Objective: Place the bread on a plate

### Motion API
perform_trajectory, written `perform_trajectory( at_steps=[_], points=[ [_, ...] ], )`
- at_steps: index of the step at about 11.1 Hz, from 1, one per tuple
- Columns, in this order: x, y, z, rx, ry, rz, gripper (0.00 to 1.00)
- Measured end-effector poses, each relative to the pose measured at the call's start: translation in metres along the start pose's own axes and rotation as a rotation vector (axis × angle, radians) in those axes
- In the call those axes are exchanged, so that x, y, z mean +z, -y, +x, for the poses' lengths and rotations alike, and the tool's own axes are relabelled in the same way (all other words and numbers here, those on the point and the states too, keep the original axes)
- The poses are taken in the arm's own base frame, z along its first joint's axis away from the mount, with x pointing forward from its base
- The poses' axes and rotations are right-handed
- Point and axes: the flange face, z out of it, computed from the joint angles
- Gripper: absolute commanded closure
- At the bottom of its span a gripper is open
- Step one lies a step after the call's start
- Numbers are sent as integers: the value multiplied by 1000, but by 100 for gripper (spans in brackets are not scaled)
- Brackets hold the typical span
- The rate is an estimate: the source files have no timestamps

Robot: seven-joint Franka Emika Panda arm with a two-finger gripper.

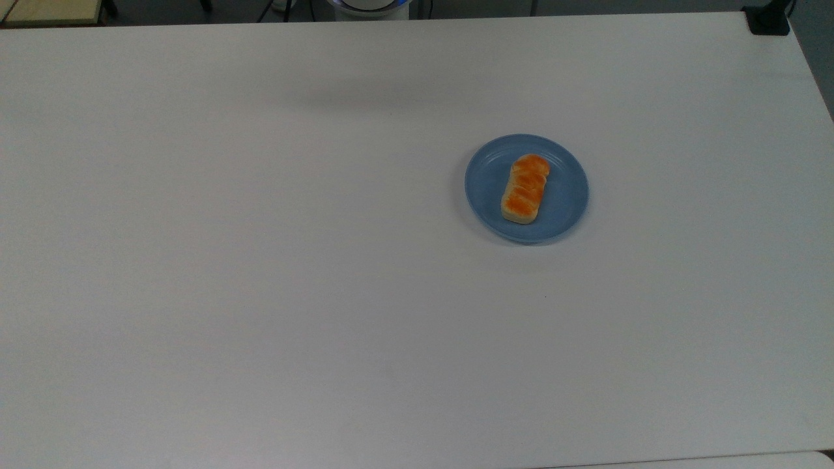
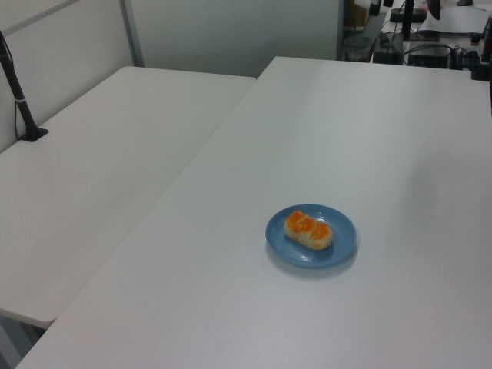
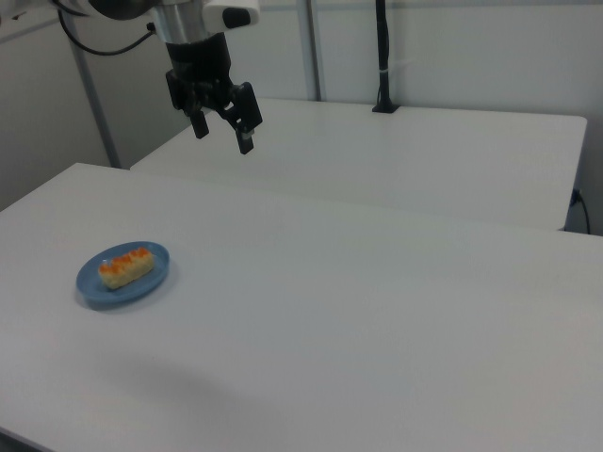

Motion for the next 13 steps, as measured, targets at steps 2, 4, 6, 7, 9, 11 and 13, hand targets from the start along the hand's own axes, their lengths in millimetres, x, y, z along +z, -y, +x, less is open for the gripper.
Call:
perform_trajectory(
  at_steps=[2,4,6,7,9,11,13],
  points=[
    [5,13,2,-12,7,3,0],
    [15,43,9,-8,-7,9,0],
    [30,65,15,20,-16,15,0],
    [40,78,18,33,-18,17,0],
    [57,94,17,-20,6,-13,0],
    [57,93,14,-48,27,-15,0],
    [55,89,13,-41,25,-17,0]
  ],
)
